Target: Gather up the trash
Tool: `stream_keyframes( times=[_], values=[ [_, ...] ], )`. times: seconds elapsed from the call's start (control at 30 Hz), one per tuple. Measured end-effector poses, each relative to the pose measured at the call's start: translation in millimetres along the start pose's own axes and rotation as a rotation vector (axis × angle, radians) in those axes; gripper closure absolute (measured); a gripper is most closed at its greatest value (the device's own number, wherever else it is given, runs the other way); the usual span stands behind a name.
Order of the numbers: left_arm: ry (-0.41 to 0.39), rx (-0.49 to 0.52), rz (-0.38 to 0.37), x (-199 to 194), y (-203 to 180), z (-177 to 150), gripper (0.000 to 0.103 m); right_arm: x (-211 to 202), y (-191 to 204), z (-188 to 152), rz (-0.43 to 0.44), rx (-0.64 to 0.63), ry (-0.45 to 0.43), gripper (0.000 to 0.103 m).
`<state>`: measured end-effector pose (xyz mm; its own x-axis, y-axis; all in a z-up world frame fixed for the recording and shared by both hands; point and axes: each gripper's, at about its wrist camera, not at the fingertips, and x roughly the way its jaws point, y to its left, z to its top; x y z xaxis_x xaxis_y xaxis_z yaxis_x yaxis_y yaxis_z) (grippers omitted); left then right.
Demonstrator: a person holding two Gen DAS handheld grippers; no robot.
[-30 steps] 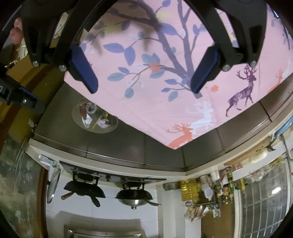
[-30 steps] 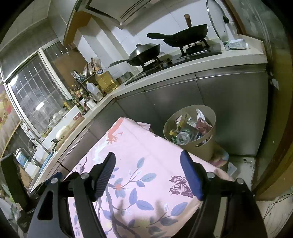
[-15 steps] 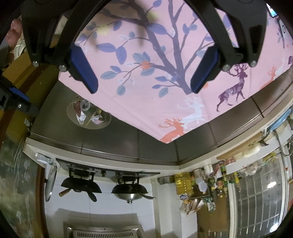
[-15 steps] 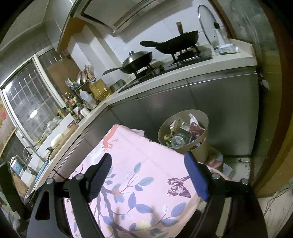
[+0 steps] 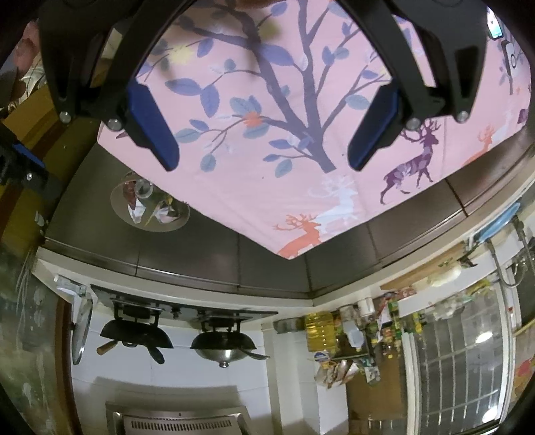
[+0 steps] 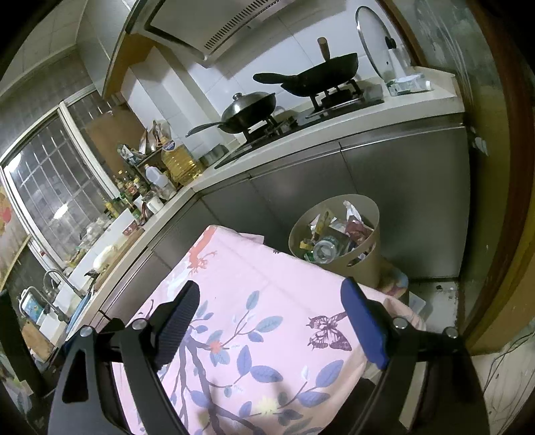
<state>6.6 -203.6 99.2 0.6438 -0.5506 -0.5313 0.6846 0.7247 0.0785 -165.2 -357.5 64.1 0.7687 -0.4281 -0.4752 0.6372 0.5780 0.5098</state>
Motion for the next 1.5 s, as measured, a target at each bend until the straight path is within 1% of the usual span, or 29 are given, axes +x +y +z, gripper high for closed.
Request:
stream_keyframes(
  times=[0.17,0.5,0.77,1.17,1.5],
  values=[
    [-0.002,0.004,0.010,-0.5,-2.5,0.8,0.006,1.9,-0.8,-5.7,0.002,0.007,0.016,0.020],
    [-0.003,0.004,0.000,-0.8,-3.4,2.5,0.006,6.6,-6.4,-10.0,-0.003,0.024,0.034,0.020],
    [-0.021,0.027,0.029,-2.6,-8.8,5.2,0.006,9.3,-8.5,-10.7,-0.008,0.033,0.043,0.020],
    [-0.020,-0.001,0.058,-3.5,-6.9,2.8,0.006,9.7,-8.0,-11.7,-0.006,0.031,0.046,0.020],
    [-0.019,-0.001,0.057,-3.2,-7.8,2.7,0.006,10.0,-8.1,-13.2,-0.006,0.032,0.047,0.020]
  ],
)
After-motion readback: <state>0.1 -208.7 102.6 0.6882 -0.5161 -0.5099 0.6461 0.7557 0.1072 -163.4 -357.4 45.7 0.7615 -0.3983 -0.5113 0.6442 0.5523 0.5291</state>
